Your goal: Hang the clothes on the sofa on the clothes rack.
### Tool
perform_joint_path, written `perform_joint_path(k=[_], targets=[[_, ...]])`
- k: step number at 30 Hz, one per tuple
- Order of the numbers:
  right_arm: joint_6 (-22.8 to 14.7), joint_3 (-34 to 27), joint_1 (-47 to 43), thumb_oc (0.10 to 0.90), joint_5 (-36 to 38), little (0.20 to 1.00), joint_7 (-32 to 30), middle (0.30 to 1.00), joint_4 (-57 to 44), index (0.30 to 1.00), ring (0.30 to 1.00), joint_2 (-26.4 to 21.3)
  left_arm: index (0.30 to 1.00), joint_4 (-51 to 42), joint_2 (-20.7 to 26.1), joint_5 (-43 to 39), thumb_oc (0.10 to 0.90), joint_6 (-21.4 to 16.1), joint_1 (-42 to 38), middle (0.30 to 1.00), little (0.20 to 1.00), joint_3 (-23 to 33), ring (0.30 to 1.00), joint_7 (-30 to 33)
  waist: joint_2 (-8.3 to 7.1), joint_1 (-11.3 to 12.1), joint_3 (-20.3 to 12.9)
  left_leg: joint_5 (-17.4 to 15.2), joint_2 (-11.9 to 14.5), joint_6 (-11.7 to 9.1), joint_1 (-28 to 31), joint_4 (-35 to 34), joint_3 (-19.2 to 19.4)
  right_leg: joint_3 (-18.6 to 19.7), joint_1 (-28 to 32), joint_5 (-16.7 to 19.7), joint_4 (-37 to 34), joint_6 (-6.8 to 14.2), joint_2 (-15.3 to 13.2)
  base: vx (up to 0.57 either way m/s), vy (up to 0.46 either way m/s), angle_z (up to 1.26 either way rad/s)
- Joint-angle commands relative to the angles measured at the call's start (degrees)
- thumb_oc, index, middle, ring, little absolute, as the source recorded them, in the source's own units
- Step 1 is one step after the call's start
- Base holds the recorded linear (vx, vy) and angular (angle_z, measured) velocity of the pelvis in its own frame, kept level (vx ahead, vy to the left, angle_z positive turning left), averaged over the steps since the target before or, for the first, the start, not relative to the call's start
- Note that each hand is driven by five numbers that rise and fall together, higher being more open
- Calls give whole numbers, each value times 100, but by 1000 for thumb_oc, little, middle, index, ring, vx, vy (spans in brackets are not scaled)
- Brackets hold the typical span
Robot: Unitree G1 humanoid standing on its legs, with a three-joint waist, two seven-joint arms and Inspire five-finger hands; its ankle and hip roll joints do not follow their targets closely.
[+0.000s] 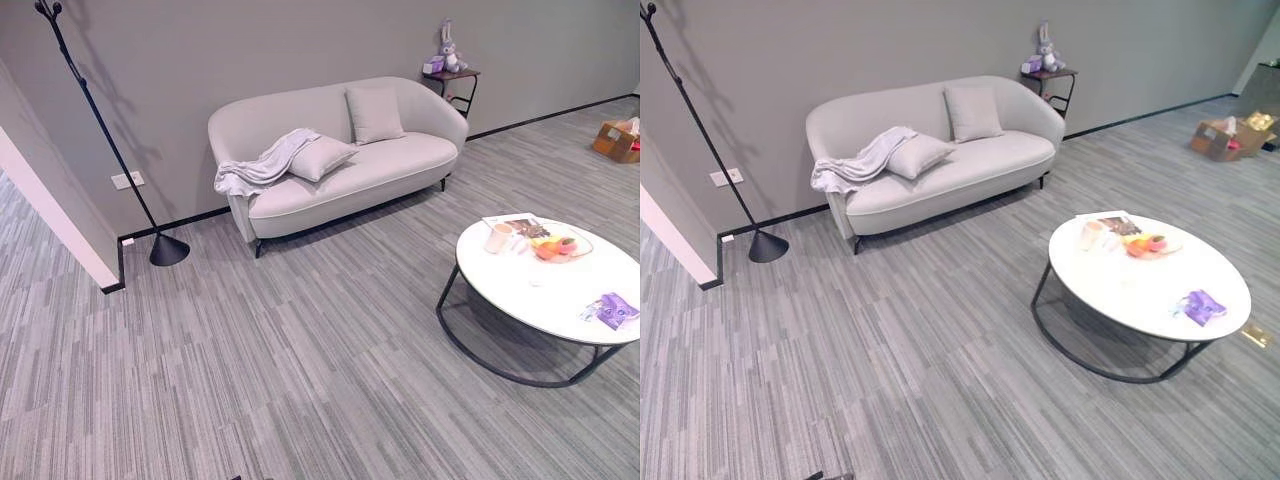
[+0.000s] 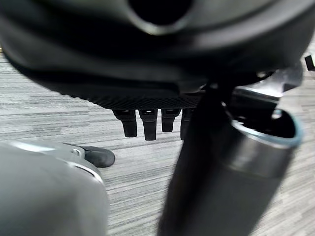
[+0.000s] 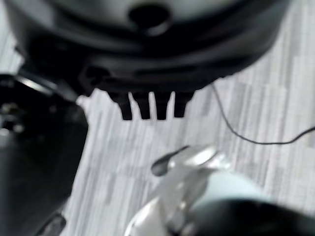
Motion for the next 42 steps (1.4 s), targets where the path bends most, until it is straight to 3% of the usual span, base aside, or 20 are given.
perform_joint_path(k=[1, 19, 29, 34, 36, 37, 38, 39, 41, 42], targets=[[-84, 54, -350, 800, -238, 900, 106, 900, 413, 900, 900, 172, 900, 243, -4, 217, 800, -98, -242, 900, 900, -66, 900, -108, -326, -34, -12, -44, -225, 8, 85, -365, -53, 314, 535, 144, -473, 746, -495, 0, 0, 0], [-249, 877, -556, 800, -1149, 900, 236, 900, 3, 900, 900, 252, 900, 230, -1, 600, 800, -171, -261, 900, 900, -364, 900, -7, -332, -22, 10, -76, -240, 13, 82, -365, -105, 344, 516, 185, -473, 728, -525, -2, 0, 0], [-274, 1250, -514, 800, -1922, 900, 271, 900, -270, 900, 900, 260, 900, 138, 73, 996, 800, -269, -196, 900, 900, -571, 900, 164, -245, -180, 202, -102, -375, 113, -79, -365, -149, 396, 246, 212, -154, 789, -692, 21, 65, -1], [-279, 1247, -617, 800, -1886, 900, 267, 900, -372, 900, 900, 237, 900, 80, 115, 1098, 800, -283, -304, 900, 900, -712, 900, 192, -158, -294, 404, -158, -475, 276, -57, -365, -145, 416, -242, 122, 858, 872, -882, -18, 116, 0], [-270, 1272, -620, 800, -1895, 900, 280, 900, -398, 900, 900, 234, 900, 64, 114, 1196, 800, -298, -323, 900, 900, -776, 900, 203, -153, -323, 434, -186, -510, 322, 10, -365, -139, 438, -358, 253, 1162, 923, -970, 38, 77, 6], [-264, 1278, -642, 800, -1913, 900, 289, 900, -438, 900, 900, 217, 900, 42, 114, 1288, 800, -306, -341, 900, 900, -836, 900, 219, -146, -354, 472, -200, -543, 369, 76, -365, -151, 483, -482, 505, 1511, 981, -1053, 112, 93, 14], [-247, 1313, -715, 800, -1974, 900, 313, 900, -476, 900, 900, 176, 900, 148, 103, 1726, 800, -221, -399, 900, 900, -1057, 900, 192, -70, -441, 534, -231, -506, 424, 189, -365, -177, 648, -933, 846, 2393, 1035, -1123, 195, 79, 9], [-243, 1364, -729, 800, -2012, 900, 347, 900, -475, 900, 900, 171, 900, 180, 101, 1906, 800, -192, -384, 900, 900, -1129, 900, 117, -61, -484, 514, -292, -462, 378, 257, -365, -182, 713, -1127, 715, 2366, 957, -1052, 281, -27, 0], [-222, 1348, -782, 800, -1919, 900, 369, 900, -470, 900, 900, 139, 900, 172, 112, 1984, 800, -191, -405, 900, 900, -1194, 900, 87, -90, -562, 526, -433, -423, 270, 370, -365, -276, 848, -1285, 558, 1425, 886, -810, 349, -197, 12], [-181, 1308, -860, 800, -1830, 900, 383, 900, -424, 900, 900, 142, 900, 214, 98, 2097, 800, -182, -487, 900, 900, -1272, 900, 98, -184, -719, 588, -657, -474, 198, 631, -365, -390, 1008, -1657, 974, 288, 1025, -683, 557, -285, 16]])
